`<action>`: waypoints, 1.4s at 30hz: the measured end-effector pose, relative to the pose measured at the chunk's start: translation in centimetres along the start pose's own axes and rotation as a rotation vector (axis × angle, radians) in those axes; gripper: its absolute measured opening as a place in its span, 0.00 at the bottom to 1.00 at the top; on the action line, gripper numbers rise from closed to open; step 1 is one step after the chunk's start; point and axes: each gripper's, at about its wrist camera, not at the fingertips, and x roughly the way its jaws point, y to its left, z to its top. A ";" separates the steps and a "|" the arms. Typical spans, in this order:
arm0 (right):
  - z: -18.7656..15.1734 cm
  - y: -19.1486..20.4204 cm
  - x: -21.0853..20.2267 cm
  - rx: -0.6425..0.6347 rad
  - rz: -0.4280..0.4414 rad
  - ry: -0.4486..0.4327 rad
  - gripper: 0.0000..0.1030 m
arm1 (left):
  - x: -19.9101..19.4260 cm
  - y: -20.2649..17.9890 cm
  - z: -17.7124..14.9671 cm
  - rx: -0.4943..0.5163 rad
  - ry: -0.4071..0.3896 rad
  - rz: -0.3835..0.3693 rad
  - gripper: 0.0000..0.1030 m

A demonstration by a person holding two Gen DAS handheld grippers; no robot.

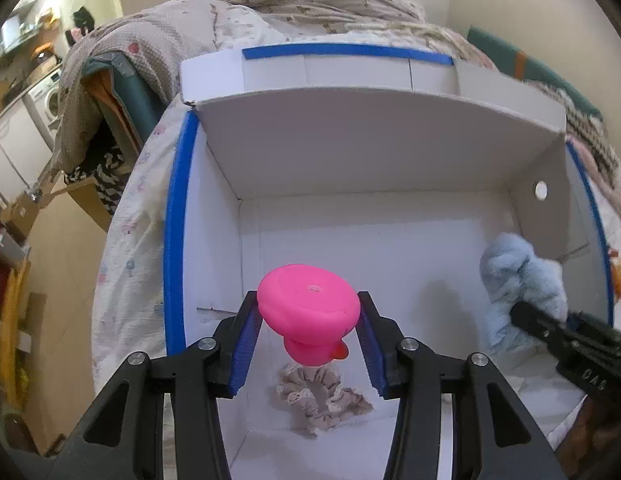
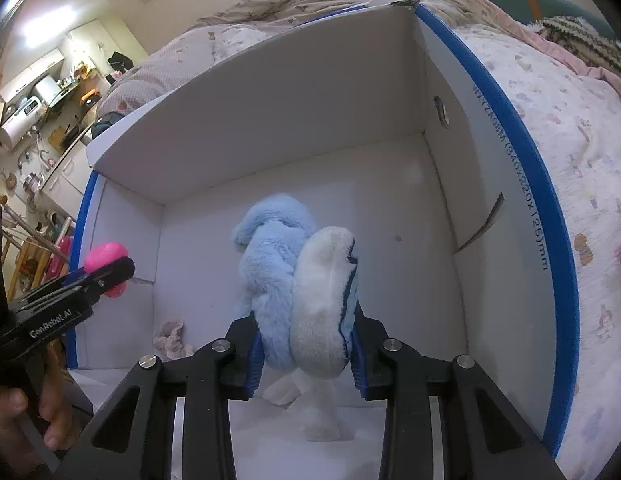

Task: Organize soft objects
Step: 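Open both tools to release the duck and blue scrunchie into the box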

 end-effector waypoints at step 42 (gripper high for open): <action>-1.3 1.8 -4.7 -0.012 0.063 -0.147 0.91 | -3.8 0.2 -0.7 -0.017 -0.030 -0.024 0.62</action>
